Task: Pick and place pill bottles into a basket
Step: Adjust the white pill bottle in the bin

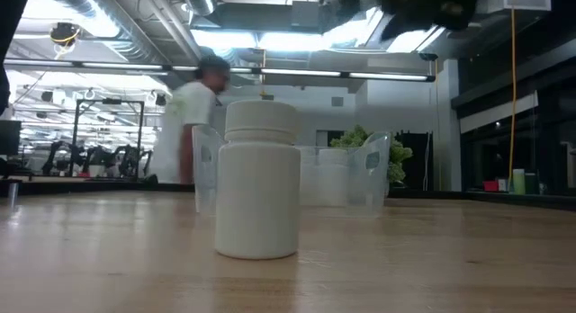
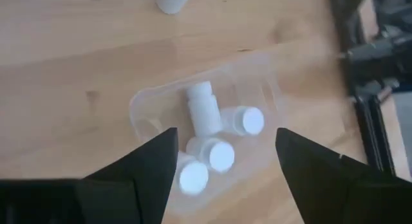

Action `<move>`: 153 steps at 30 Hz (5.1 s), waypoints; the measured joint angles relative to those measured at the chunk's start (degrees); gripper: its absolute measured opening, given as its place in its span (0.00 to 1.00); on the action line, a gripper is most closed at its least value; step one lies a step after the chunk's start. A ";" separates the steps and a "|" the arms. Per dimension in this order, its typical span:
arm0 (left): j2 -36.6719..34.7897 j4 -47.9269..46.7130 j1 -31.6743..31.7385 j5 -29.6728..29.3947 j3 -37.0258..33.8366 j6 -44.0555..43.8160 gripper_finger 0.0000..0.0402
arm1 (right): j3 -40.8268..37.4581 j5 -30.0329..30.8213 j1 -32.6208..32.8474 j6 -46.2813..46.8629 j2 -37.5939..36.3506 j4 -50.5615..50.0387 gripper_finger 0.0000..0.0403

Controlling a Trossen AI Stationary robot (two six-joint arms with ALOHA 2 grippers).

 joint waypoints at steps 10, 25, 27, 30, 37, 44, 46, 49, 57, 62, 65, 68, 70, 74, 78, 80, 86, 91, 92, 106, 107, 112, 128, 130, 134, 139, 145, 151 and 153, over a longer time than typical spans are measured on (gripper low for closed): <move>0.00 -0.02 -4.53 -0.05 0.00 1.11 0.80 | 6.41 -0.45 1.17 -4.85 15.71 2.66 0.66; 0.00 -0.04 -4.67 -0.13 0.00 1.17 0.80 | 13.44 -0.48 1.22 -4.84 25.94 0.03 0.66; 0.00 -0.13 -4.67 -0.15 0.00 1.20 0.80 | 13.44 -0.48 1.19 -4.87 26.62 0.21 0.66; 0.00 -0.24 -4.67 -0.15 0.00 1.28 0.80 | 13.44 -0.49 1.22 -5.00 27.86 0.37 0.66; 0.00 -0.24 -4.67 -0.15 0.00 2.66 0.80 | 13.44 -0.48 1.32 -6.01 30.22 0.99 0.66; 0.00 -0.24 -4.78 -0.11 0.00 2.66 0.80 | 13.42 0.27 1.70 -7.80 32.77 2.42 0.66; 0.00 -0.24 -4.78 -0.09 0.00 2.66 0.80 | 13.38 1.35 1.98 -9.02 32.81 2.40 0.66; 0.01 -0.24 -4.78 -0.07 0.00 2.66 0.80 | 13.38 1.38 2.05 -10.54 32.76 3.86 0.66; 0.02 -0.22 -4.78 -0.02 0.00 2.63 0.80 | 13.38 1.53 2.00 -11.03 32.76 6.80 0.66; 0.02 -0.20 -4.78 0.00 0.00 2.60 0.80 | 13.38 1.53 2.00 -11.00 32.76 6.71 0.66; 0.02 -0.12 -4.78 0.00 0.00 2.61 0.80 | 13.39 1.53 1.91 -11.10 32.76 6.68 0.66; 0.02 0.04 -4.78 0.00 0.02 2.55 0.80 | 13.40 1.53 1.89 -11.08 32.76 6.64 0.66; 0.02 0.04 -4.78 0.00 0.02 2.57 0.80 | 13.40 1.45 1.89 -11.03 32.76 6.65 0.66; 0.02 0.04 -4.78 0.00 0.02 2.57 0.80 | 13.42 1.07 1.89 -10.82 33.38 6.61 0.66; 0.02 0.04 -4.78 0.00 0.02 2.62 0.80 | 13.44 0.76 1.89 -10.46 34.94 5.01 0.66; 0.02 0.02 -4.78 0.00 0.02 2.62 0.80 | 13.44 0.54 1.89 -10.35 35.48 4.81 0.66; 0.02 0.00 -4.78 0.00 0.04 2.64 0.80 | 13.55 0.18 1.50 -10.07 36.53 5.70 0.66; 0.04 -0.02 -4.78 0.02 0.04 2.64 0.80 | 13.55 0.43 1.43 -9.15 36.59 5.75 0.63; 0.04 -0.02 -4.78 0.02 0.04 2.64 0.80 | 13.55 0.48 1.44 -8.82 36.59 5.75 0.61; 0.04 -0.04 -4.78 0.02 0.04 2.64 0.80 | 15.69 2.29 1.54 -7.55 37.00 1.90 0.42; 0.04 -0.04 -4.78 0.02 0.04 2.63 0.80 | 16.30 2.46 1.57 -7.68 37.08 1.51 0.42; 0.04 -0.02 -4.78 0.02 0.04 2.62 0.80 | 19.31 2.58 1.59 -7.78 37.16 0.66 0.43; 0.04 -0.28 -4.78 0.00 0.04 3.12 0.80 | 28.26 5.86 3.69 -1.54 36.98 -5.09 0.42; 0.04 -0.28 -4.78 0.00 0.04 3.14 0.80 | 30.12 7.12 3.98 -0.41 36.98 -6.36 0.41; 0.04 -0.28 -4.78 -0.03 0.04 3.16 0.80 | 33.66 9.20 4.23 0.13 36.92 -8.39 0.41; 0.04 -0.27 -4.80 -1.20 0.04 4.90 0.80 | 38.49 10.82 3.71 4.86 36.92 -9.99 0.41; 0.04 -0.26 -5.27 -3.30 0.04 7.43 0.80 | 45.32 10.80 1.60 12.10 36.83 -12.87 0.41; -1.03 -0.01 -5.95 -10.02 0.04 11.15 0.80 | 52.23 10.68 -0.79 19.56 36.81 -14.73 0.41; -2.46 0.01 -6.01 -11.17 0.04 11.16 0.80 | 53.97 10.54 -1.96 22.31 36.81 -14.71 0.41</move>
